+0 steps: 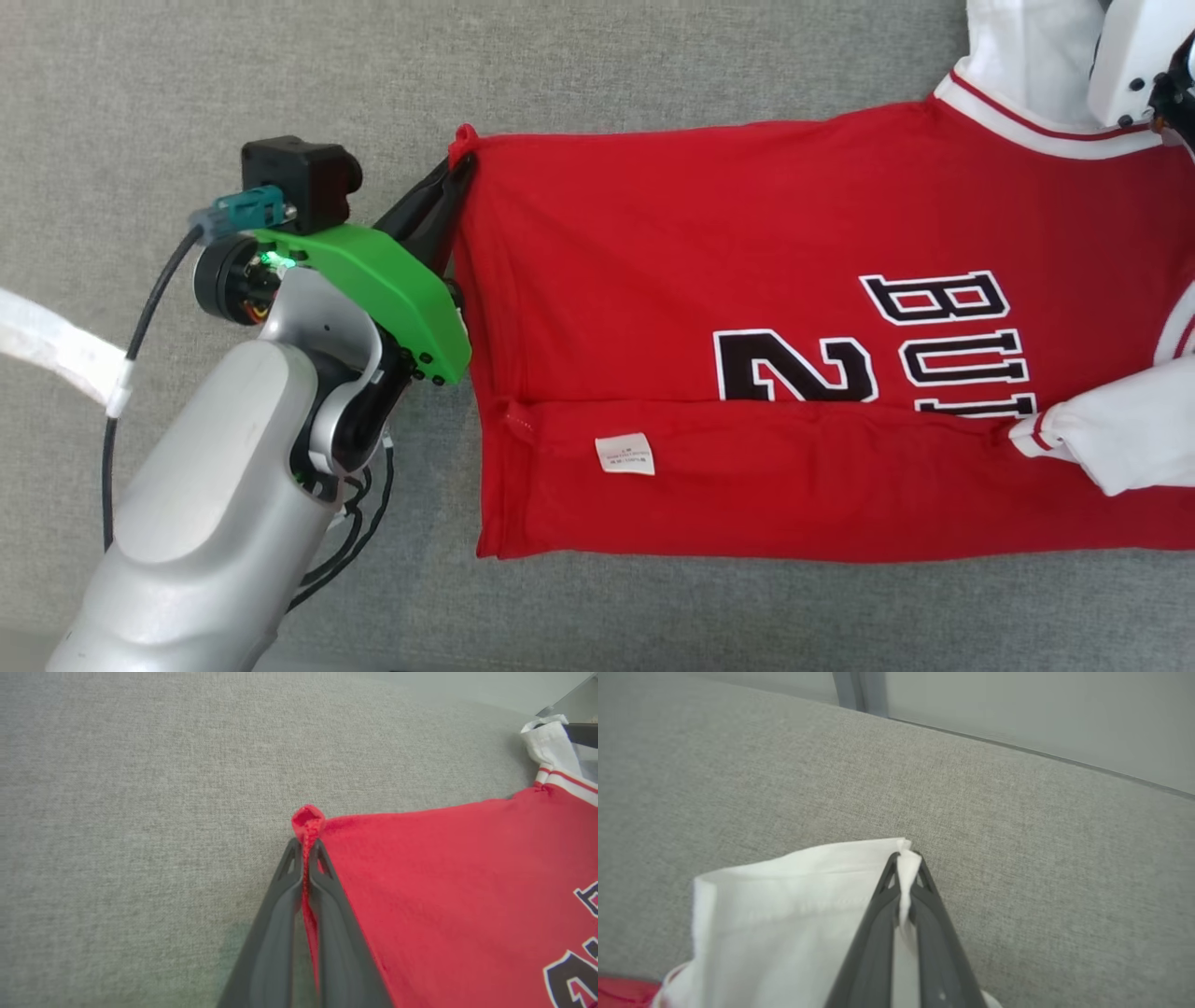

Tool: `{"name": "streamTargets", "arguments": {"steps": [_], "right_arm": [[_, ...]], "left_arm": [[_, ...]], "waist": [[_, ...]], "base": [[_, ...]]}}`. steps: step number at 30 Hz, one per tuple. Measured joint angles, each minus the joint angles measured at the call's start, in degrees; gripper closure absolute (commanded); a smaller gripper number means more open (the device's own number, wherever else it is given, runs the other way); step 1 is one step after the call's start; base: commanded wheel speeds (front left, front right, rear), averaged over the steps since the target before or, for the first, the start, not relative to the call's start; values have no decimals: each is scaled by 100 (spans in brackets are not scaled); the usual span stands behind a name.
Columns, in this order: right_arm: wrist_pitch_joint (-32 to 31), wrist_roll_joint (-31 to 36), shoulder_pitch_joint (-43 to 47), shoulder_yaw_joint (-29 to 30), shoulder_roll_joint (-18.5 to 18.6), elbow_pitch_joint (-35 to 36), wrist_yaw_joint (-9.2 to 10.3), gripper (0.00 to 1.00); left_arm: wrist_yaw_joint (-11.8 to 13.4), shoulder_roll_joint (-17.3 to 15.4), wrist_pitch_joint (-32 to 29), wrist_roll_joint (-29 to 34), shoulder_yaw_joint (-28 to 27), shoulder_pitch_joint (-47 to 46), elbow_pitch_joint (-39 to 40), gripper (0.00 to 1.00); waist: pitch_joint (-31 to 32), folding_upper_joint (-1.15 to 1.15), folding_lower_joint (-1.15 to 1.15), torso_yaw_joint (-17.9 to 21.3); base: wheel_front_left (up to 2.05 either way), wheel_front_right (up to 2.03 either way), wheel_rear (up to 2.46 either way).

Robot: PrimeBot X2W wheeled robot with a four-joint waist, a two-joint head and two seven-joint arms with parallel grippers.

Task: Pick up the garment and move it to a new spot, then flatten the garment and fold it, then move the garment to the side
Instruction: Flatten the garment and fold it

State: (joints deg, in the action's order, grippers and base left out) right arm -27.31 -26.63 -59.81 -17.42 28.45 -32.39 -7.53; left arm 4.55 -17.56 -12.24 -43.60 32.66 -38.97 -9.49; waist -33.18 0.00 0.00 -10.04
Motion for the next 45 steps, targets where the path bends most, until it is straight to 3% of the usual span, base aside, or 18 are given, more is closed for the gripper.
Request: {"name": "streamTargets", "arguments": {"steps": [7, 16, 22, 23, 27, 28, 30, 31, 32, 38, 45], "right_arm": [[477, -415, 382, 149, 242, 411, 0, 100], [1053, -806, 1425, 466, 291, 1183, 0, 100], [1323, -978, 2938, 839, 164, 2059, 1, 100], [1373, -1004, 3659, 1031, 57, 2428, 1, 100], [1343, -937, 4351, 1184, -153, 2795, 1, 100], [1308, -888, 4493, 1165, -192, 2831, 1, 100], [1268, -750, 4688, 1176, -253, 2843, 1, 100], [1238, -659, 4753, 1190, -268, 2833, 1, 50], [1229, -561, 4797, 1201, -282, 2816, 1, 0], [1156, -339, 4914, 1406, -347, 2861, 1, 0], [1000, 32, 4840, 1649, -482, 2820, 4, 0]], "left_arm": [[-7, -82, 334, -172, -170, 375, 127, 100], [-231, -97, 731, -374, -255, 935, 121, 100], [-321, -202, 1221, -442, -322, 1622, 342, 100], [-209, -276, 1294, -488, -321, 2013, 434, 100], [-142, -327, 1394, -543, -347, 2471, 727, 100], [-115, -330, 1416, -587, -353, 2588, 769, 95], [-29, -363, 1466, -571, -350, 2781, 792, 36], [4, -398, 1484, -549, -328, 2866, 800, 0], [33, -399, 1514, -556, -328, 2967, 828, 0], [288, -586, 1599, -327, -97, 3825, 1155, 0], [889, -475, 2616, 175, -643, 4325, 1513, 0]], "waist": [[297, 0, 0, 141], [759, 0, 0, 407], [1199, 0, 0, 607], [1381, 0, 0, 687], [1546, 0, 0, 845], [1577, 0, -1, 887], [1628, 0, 0, 955], [1652, 0, -1, 989], [1675, 0, -1, 1021], [1790, 0, 0, 1171], [1858, 0, -1, 1121]], "base": [[0, 0, 0], [0, 0, 0], [0, 0, 0], [0, 0, 0], [0, 0, 0], [0, 0, 0], [0, 0, 0], [0, 0, 0], [0, 0, 0], [0, 0, 0], [0, 0, 0]]}}
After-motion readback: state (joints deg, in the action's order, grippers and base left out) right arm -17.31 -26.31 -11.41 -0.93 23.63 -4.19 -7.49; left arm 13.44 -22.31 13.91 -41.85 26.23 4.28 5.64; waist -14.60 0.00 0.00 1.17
